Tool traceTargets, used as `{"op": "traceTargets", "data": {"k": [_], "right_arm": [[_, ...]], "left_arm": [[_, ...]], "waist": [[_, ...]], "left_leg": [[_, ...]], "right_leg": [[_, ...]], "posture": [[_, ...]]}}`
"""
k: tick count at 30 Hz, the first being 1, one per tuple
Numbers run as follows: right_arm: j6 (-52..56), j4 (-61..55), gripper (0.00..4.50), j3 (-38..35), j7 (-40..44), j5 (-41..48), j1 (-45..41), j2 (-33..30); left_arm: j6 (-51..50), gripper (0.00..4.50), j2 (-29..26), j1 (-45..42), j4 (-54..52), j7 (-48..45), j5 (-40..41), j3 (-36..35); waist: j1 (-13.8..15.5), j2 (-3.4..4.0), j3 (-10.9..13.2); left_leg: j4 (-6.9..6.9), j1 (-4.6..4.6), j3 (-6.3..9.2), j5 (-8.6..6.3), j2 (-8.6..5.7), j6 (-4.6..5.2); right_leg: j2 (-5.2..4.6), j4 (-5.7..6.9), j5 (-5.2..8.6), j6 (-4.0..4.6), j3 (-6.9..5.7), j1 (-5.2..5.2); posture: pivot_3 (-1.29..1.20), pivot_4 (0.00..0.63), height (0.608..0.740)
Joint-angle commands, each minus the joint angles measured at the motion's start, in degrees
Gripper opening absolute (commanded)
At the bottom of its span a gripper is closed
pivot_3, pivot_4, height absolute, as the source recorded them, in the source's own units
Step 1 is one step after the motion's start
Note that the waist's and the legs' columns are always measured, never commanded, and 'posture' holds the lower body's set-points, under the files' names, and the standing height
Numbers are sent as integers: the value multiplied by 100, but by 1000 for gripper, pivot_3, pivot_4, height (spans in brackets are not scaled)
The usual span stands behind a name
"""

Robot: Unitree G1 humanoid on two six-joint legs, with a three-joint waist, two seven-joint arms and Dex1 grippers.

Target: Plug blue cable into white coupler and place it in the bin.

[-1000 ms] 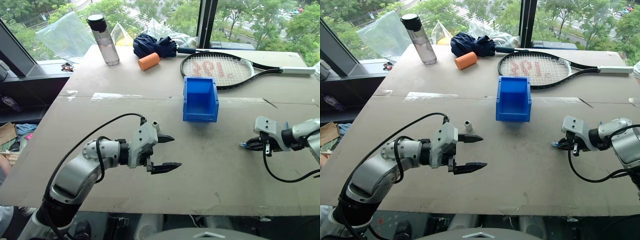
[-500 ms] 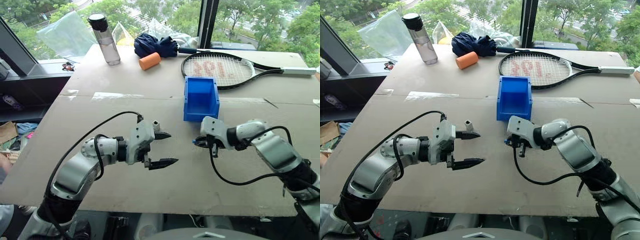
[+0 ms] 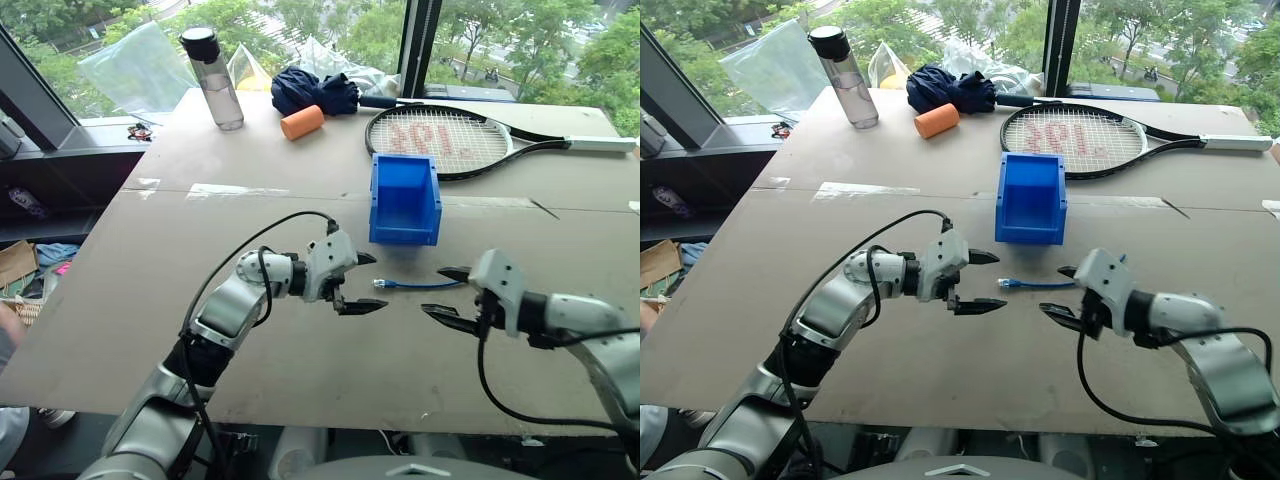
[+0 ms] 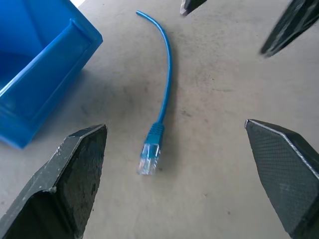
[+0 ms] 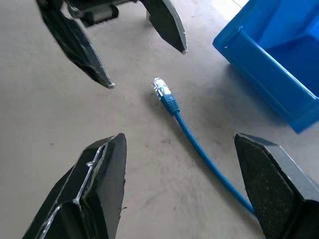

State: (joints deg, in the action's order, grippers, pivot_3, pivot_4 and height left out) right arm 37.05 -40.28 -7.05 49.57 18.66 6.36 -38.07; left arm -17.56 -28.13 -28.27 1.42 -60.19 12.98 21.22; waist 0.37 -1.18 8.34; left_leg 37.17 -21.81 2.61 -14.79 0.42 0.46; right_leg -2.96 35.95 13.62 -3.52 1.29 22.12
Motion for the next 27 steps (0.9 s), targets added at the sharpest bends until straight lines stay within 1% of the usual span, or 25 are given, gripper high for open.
{"op": "traceTargets", "data": {"k": [1,4,7,10,11,12,13,15,17,19,21,24,27], "right_arm": [[-130,-974,3435,-903,-267,233,1112,202],[-95,-1351,3435,-1085,-537,306,1635,349],[-100,-1453,3487,-1024,-782,294,1789,446],[-139,-1472,3487,-786,-1000,198,1815,506],[-104,-1495,3487,-667,-1092,184,1771,522],[-47,-1508,3487,-579,-1175,225,1742,572],[19,-1511,3487,-500,-1262,307,1724,636],[190,-1507,3487,-362,-1441,498,1660,806],[454,-1482,3487,-210,-1619,901,1581,1085],[635,-1414,3487,-277,-1789,1562,1552,1487],[741,-1328,3487,-474,-1998,2450,1504,1893],[898,-1261,3487,-499,-2368,3227,1306,2097],[976,-1119,3487,-396,-2828,3945,932,2197]], "left_arm": [[373,4500,171,-340,583,-79,-307,92],[676,4500,271,-591,1226,-199,-560,175],[1044,3661,416,-764,1813,-365,-791,308],[1320,2335,535,-847,2165,-587,-944,414],[1379,1778,535,-865,2238,-657,-956,396],[1396,1500,525,-876,2269,-724,-960,386],[1420,967,512,-880,2287,-786,-968,371],[1419,58,487,-893,2320,-887,-951,305],[1152,20,442,-888,2228,-1138,-670,109],[-70,20,451,-900,1793,-1406,161,-322],[-1538,20,438,-1011,1391,-1432,1057,-839],[-2900,20,264,-1102,910,-1484,1871,-1257],[-3864,20,212,-1138,532,-1264,2540,-1682]], "waist": [[19,1,-3],[-9,1,-5],[-35,0,-6],[-15,-2,-8],[-9,-2,-9],[-3,-1,-10],[4,-2,-10],[14,-2,-11],[11,-3,-11],[2,-3,-10],[-18,-2,-6],[-46,0,-5],[-85,1,-5]], "left_leg": [[0,3,3,0,1,0],[3,1,10,0,4,0],[9,4,4,0,4,0],[10,1,9,0,3,0],[10,1,8,0,2,0],[10,0,9,0,2,0],[9,0,8,0,1,0],[8,-1,12,0,2,0],[6,-1,14,0,2,0],[5,-1,14,0,2,0],[6,-5,24,0,8,1],[8,-7,57,0,12,1],[8,-3,63,0,8,1]], "right_leg": [[4,1,0,0,-2,0],[8,4,1,-1,-7,-1],[8,4,2,-3,0,-1],[7,4,3,-4,-4,-3],[6,3,2,-1,-4,-3],[6,2,1,-1,-4,-3],[6,1,2,-1,-4,-3],[6,0,2,-1,-7,-3],[6,-1,3,-1,-8,-3],[7,0,3,0,-8,-3],[8,3,3,0,-18,-2],[4,4,2,-1,-23,-2],[3,5,2,-1,-24,-5]], "posture": [[0,150,740],[0,150,740],[0,150,740],[0,150,740],[0,150,740],[0,150,740],[0,150,740],[0,150,740],[0,150,740],[0,150,740],[0,150,740],[0,150,740],[0,150,740]]}}
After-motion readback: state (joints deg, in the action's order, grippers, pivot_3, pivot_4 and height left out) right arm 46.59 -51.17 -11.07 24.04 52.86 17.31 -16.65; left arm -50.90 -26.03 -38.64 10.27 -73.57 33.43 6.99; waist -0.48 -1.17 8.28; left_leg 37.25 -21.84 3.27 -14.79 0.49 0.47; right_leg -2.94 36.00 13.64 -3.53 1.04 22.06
